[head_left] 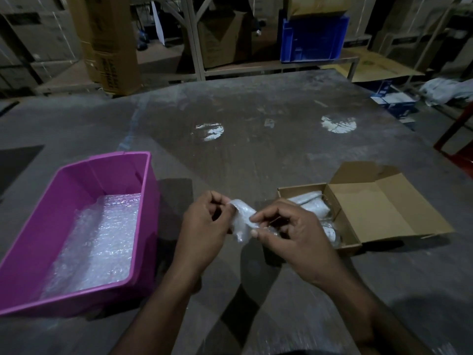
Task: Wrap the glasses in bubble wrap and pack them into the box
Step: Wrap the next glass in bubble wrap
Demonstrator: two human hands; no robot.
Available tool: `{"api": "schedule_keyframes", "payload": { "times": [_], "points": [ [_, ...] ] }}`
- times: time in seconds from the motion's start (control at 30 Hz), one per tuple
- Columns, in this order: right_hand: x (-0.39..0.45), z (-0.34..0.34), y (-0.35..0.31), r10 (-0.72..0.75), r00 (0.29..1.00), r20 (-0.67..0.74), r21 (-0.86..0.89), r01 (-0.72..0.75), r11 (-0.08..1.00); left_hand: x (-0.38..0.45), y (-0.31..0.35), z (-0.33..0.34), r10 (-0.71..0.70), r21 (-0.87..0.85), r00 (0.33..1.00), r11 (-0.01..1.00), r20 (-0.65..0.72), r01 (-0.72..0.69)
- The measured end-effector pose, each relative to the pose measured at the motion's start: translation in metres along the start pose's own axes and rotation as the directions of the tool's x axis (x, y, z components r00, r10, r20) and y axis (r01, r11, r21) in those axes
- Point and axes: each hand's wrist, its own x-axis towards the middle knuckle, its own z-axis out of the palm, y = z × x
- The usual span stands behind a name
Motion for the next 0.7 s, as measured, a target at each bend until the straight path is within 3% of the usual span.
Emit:
{"api": "schedule_keyframes", "payload": {
  "times": [0.1,0.3,0.43,0.53,0.7],
  "points": [
    [-0.002,0.009,0.005,0.026,1.0,0.015,0.002,-0.026,1.0,0.0,0.002,0.002,-0.01,-0.148,0.999,0.989,0.045,0.017],
    [-0.001,0.007,0.008,0.02,0.999,-0.04,-0.081,-0.023,0.996,-0.002,-0.002,-0.003,0.087,0.107,0.979,0.988,0.183,-0.108],
    [0.0,0.008,0.01,0.038,0.996,-0.086,-0.038,-0.041,0.998,-0.006,-0.001,-0.001,0.111,0.213,0.986,0.968,0.124,-0.136],
    [-0.001,0.01,0.016,0.114,0.991,-0.074,0.03,-0.112,0.993,-0.006,-0.003,0.005,0.068,0.124,0.997,0.99,0.04,-0.072],
    [-0.01,0.017,0.031,0.195,0.98,-0.051,0.051,-0.192,0.98,-0.005,-0.009,0.021,-0.039,-0.126,0.999,0.991,0.031,0.043]
  ]
}}
